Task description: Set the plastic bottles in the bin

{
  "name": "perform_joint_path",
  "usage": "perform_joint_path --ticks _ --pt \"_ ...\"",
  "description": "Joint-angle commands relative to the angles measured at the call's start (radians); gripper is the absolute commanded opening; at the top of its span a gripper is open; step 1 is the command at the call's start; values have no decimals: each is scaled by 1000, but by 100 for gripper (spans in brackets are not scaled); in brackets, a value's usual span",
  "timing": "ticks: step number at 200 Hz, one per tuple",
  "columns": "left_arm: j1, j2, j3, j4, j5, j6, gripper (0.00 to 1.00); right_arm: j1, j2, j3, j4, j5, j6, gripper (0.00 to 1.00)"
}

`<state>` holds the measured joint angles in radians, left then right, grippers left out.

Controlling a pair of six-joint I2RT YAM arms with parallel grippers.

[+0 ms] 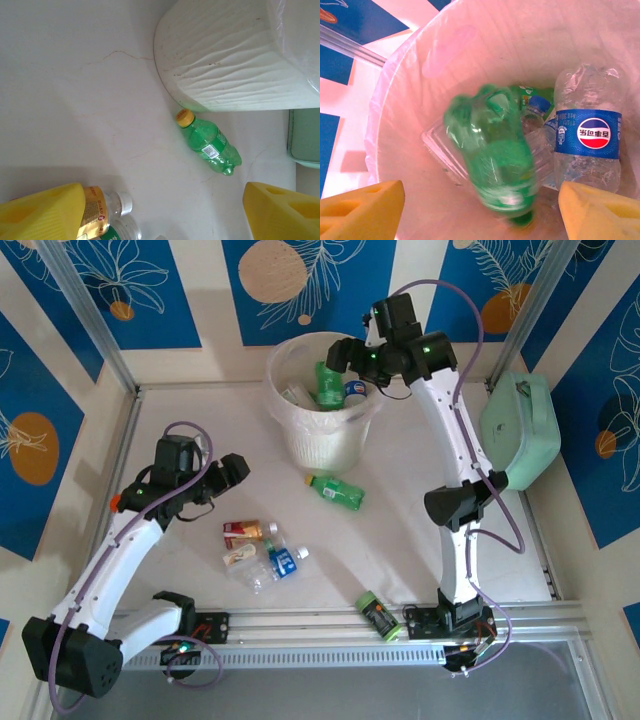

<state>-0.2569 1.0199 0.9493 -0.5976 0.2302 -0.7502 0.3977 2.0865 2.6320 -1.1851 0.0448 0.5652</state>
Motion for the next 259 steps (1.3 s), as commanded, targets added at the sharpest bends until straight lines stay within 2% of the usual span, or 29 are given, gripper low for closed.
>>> perform_joint_path --ticks 1,28,49,97,125,159,194,225,259 --pt "12 -1 -9 -20 26 18 83 -8 -30 27 4 -41 6 83" --pt "11 -6 -9 -52 31 33 83 4 -71 7 3 -43 -12 82" --pt "8 -20 -19 -91 22 41 83 44 -144 -77 31 -20 -51 82" --pt "-14 -90 -59 -220 -77 -19 83 220 -404 -451 176 65 -140 82" --pt "-36 -135 -117 -241 -111 -100 83 303 -557 -717 277 70 -111 82" --pt "-63 -128 -185 -207 -99 -182 83 345 -654 -917 319 85 -45 82" --pt "-105 -94 -222 -172 -110 -239 83 378 -696 -1024 339 101 4 82" --pt "-133 -75 -190 -267 -153 -204 83 388 -709 -1063 341 106 22 82" --pt "-216 -100 -157 -373 -217 -138 82 380 -714 -1094 359 100 28 82"
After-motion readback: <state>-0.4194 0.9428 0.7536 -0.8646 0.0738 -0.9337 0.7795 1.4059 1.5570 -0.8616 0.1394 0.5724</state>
